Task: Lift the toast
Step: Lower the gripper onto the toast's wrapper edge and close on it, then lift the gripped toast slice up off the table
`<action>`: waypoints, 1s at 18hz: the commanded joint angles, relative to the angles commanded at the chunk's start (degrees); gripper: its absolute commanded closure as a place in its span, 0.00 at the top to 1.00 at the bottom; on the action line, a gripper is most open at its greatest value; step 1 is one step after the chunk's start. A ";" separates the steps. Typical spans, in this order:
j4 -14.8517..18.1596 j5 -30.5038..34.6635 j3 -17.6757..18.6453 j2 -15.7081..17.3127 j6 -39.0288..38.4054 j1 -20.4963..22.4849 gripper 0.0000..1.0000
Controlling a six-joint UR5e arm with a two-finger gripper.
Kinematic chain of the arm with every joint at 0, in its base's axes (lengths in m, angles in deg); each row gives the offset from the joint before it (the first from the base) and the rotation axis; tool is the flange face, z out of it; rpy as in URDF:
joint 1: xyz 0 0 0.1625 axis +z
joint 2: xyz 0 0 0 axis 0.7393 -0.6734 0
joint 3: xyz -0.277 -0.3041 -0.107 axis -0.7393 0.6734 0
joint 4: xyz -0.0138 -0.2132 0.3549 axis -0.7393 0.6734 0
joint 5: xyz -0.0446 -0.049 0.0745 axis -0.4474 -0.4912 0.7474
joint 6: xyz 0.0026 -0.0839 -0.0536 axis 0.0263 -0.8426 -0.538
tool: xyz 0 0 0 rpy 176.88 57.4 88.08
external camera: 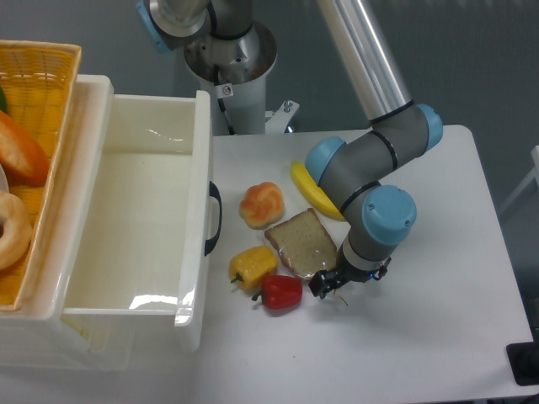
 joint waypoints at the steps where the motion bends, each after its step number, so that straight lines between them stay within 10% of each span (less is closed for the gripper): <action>1: 0.00 0.00 -0.18 -0.09 -0.09 -0.26 0.94; 18: 0.18 -0.09 0.53 0.17 0.62 -1.67 0.26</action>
